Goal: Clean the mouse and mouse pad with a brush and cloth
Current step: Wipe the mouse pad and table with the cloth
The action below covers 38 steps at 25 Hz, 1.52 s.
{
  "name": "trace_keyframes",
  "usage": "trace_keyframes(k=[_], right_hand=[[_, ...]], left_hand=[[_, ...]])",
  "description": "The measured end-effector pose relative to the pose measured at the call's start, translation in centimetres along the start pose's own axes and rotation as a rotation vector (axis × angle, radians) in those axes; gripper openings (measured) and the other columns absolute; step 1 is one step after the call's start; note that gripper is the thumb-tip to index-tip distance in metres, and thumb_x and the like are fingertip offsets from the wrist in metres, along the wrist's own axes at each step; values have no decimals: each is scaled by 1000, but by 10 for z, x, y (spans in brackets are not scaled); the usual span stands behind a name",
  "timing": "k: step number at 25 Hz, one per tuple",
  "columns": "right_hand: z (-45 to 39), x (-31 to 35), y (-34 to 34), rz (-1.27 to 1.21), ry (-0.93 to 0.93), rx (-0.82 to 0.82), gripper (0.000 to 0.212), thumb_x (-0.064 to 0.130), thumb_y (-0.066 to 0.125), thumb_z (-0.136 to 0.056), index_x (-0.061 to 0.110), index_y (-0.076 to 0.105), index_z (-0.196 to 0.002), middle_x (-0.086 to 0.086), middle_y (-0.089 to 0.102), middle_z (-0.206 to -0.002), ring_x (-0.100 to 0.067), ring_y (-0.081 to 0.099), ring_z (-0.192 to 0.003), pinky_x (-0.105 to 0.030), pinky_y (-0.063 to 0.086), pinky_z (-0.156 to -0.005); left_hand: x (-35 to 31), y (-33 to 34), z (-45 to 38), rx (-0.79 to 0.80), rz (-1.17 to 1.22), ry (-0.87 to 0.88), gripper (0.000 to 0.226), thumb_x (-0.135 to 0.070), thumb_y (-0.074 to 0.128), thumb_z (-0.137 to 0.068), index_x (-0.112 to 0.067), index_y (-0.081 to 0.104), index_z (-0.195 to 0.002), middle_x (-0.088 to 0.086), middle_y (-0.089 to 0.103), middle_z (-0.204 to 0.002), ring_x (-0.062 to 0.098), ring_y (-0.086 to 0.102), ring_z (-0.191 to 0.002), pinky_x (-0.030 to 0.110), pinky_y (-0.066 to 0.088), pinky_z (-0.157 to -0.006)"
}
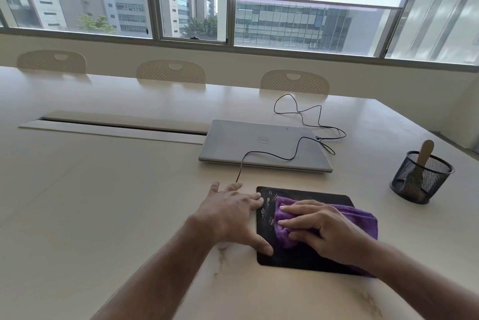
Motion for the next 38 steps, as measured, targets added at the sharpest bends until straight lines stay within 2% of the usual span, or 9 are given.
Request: trace_keyframes(k=[4, 9, 12, 17, 23, 26, 28, 34, 38], right_hand=[[-18, -17, -11, 30, 56, -193, 21, 24, 74, -83, 28, 79, -104, 9, 73, -113, -7, 64, -107, -33, 52, -98], [-8, 7, -2, -48, -55, -78, 18, 33, 72, -85, 29, 79, -102, 13, 73, -114, 2, 60, -107, -14, 46, -94], [-6, 8, 2, -49, -95, -66, 18, 35, 69, -87, 29, 79, -102, 14, 72, -114, 2, 60, -106, -11, 44, -94], [-38, -30, -10, -47, 126, -213, 19, 18, 79, -80, 28, 81, -97, 10, 75, -106, -2, 65, -105, -17, 45, -99], [-13, 23, 7, -121, -153, -9, 16, 31, 75, -84, 27, 80, -99, 15, 73, -111, 4, 60, -108, -15, 47, -94], [-37, -5, -3, -108, -51, -136, 16, 29, 74, -82, 28, 80, -97, 15, 73, -108, 10, 60, -106, -23, 50, -96], [-50, -19, -5, -93, 33, -187, 17, 21, 76, -80, 26, 81, -95, 9, 76, -106, 2, 64, -104, -32, 53, -96], [-31, 21, 6, -123, -157, -19, 15, 27, 75, -81, 24, 81, -94, 9, 75, -106, -1, 64, -103, -18, 49, -92], [-57, -5, 2, -93, -71, -165, 15, 21, 77, -80, 26, 81, -94, 8, 76, -104, -2, 65, -101, -25, 52, -92]], left_hand=[[-1, -1, 0, 11, 25, -26, 117, -89, 62, -57, -37, 23, -155, -22, 19, -161, 18, 4, -151, 60, -2, -118], [-1, -2, 0, 17, 38, -35, 117, -87, 65, -56, -37, 25, -154, -21, 20, -161, 20, 2, -151, 64, -6, -116], [-1, -1, 0, 7, 48, -27, 117, -86, 66, -56, -36, 26, -154, -20, 21, -161, 19, 2, -151, 63, -6, -116], [4, 0, 0, -22, 75, -38, 119, -89, 65, -49, -43, 25, -152, -18, 28, -159, 17, 3, -151, 60, -4, -118], [5, -3, 0, -72, 147, -32, 132, -84, 72, -46, -42, 8, -153, -8, 37, -156, 19, 10, -150, 58, -2, -119], [7, -1, 0, -62, 164, -27, 139, -85, 71, -48, -39, -6, -154, -11, 35, -157, 18, 8, -150, 57, -5, -119], [7, -1, 0, -66, 166, -27, 142, -85, 71, -48, -39, -11, -154, -13, 35, -157, 18, 7, -150, 56, -4, -119], [6, -3, 0, -87, 185, -20, 145, -83, 73, -48, -37, -14, -154, -15, 35, -157, 16, 11, -149, 58, -1, -119], [7, -1, -1, -86, 188, -25, 145, -84, 72, -47, -39, -16, -152, -11, 36, -157, 17, 9, -150, 57, -1, -119]])
Point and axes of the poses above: each hand's wrist, its own z-axis away from the middle knuckle, its own y-axis out of the palm, x = y × z, the point moved 6 cm from there along -z, towards the middle knuckle
